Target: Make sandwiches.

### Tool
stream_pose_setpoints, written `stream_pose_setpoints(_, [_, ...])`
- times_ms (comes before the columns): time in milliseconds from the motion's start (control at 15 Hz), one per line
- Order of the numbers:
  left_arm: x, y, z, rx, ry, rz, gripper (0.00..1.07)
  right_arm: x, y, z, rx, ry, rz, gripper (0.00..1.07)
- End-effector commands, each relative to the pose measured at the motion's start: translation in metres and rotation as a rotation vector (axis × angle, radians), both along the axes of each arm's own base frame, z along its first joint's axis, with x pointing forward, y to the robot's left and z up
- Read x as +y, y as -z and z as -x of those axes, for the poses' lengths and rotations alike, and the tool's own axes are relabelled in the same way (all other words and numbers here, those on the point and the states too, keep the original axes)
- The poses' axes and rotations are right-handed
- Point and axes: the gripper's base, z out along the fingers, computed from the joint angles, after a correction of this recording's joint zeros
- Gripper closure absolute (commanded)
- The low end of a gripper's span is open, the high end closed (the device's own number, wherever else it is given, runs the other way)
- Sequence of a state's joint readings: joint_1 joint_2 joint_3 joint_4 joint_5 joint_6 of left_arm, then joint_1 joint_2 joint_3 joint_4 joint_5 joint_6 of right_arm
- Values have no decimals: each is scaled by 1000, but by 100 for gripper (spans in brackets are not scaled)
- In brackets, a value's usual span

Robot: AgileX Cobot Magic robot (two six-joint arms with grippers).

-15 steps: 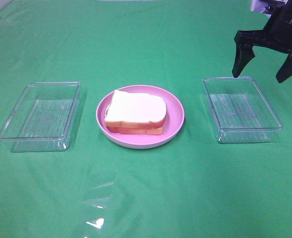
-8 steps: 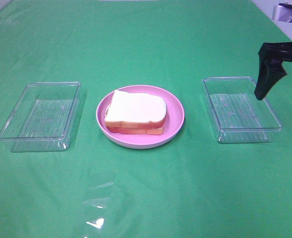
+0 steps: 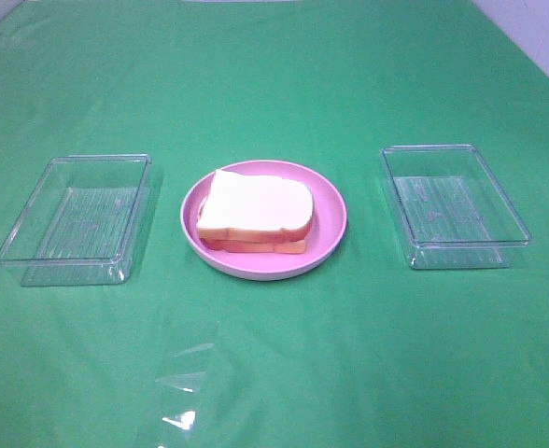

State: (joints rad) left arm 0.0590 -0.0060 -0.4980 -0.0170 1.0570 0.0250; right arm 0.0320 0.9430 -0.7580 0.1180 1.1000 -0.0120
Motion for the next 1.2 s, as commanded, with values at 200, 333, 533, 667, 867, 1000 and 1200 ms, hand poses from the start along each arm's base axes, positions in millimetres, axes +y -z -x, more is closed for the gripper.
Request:
stream_pose_setpoints(200, [0, 0, 2, -19, 3, 5, 7, -3, -10, 54, -244, 5, 4, 11])
stream_pose_setpoints(333, [0, 0, 2, -19, 3, 5, 7, -5, -10, 79, -397, 10, 8, 11])
stream_pose_setpoints(533, [0, 0, 2, -19, 3, 5, 7, -8, 2, 118, -612, 19, 20, 11])
stream_pose_setpoints(667, [0, 0, 2, -19, 3, 5, 7, -8, 3, 136, -718, 20, 16, 11])
stream_pose_setpoints(867, [0, 0, 2, -19, 3, 5, 7, -10, 10, 155, -787, 7, 45, 11])
stream_pose_setpoints(1000, [0, 0, 2, -19, 3, 6, 7, -11, 15, 154, -762, -2, 65, 11])
stream_pose_setpoints(1200, [0, 0, 2, -18, 3, 6, 7, -11, 15, 155, -766, -2, 65, 11])
